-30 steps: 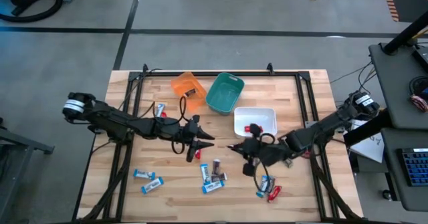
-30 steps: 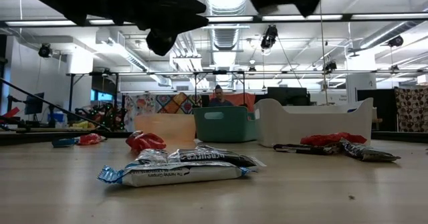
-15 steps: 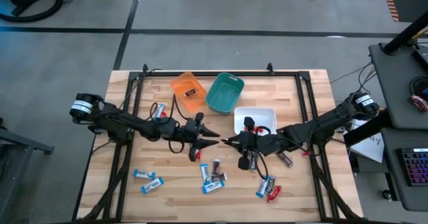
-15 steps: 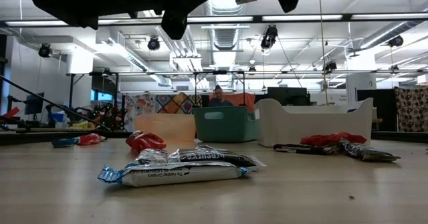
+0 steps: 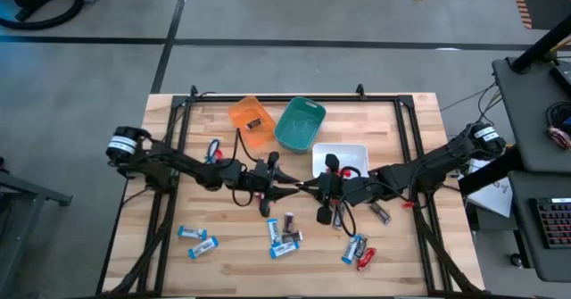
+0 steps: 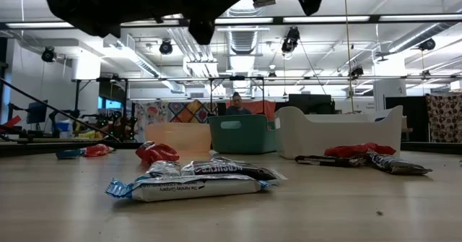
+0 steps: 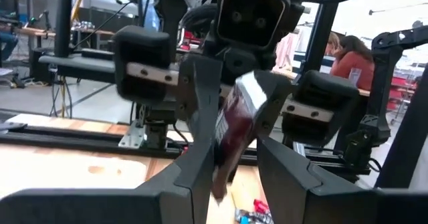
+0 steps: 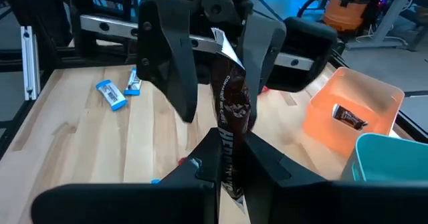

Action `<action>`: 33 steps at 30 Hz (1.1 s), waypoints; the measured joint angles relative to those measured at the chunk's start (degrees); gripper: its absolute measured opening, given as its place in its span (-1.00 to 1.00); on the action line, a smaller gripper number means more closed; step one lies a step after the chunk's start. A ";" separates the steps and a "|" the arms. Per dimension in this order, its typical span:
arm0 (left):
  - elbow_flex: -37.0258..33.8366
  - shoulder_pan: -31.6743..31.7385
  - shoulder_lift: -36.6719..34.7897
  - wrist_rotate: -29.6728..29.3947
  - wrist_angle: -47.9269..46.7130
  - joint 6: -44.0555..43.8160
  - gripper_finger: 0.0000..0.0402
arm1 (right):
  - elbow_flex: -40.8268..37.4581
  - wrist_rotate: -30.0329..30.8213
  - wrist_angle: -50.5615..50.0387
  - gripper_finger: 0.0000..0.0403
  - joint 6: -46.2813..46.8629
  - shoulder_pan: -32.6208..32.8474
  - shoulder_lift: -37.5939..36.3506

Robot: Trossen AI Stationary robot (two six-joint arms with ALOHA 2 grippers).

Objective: Sort candy
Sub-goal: Put the brown chocolate bar into the orange bin

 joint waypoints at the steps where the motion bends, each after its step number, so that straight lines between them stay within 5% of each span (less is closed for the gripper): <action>1: 0.64 0.00 0.56 0.22 -0.04 0.54 -0.50 | 0.00 0.00 -0.19 -0.85 0.00 0.03 0.00; 8: 2.00 -0.02 1.50 0.37 -0.14 1.97 -0.56 | 0.00 -0.07 -0.77 -0.85 0.00 0.05 0.00; 17: 1.95 0.02 1.37 0.31 -0.41 1.99 -0.94 | 0.00 -0.09 -1.04 -0.72 0.51 0.05 0.02; 27: 1.93 0.10 0.78 0.40 -0.72 1.96 -0.95 | 0.00 0.65 -1.14 -0.42 1.16 -0.01 -0.51; 33: 1.93 2.74 -5.74 -1.16 -14.70 1.82 -0.96 | 0.00 3.34 -4.66 -0.24 3.62 -0.06 -3.67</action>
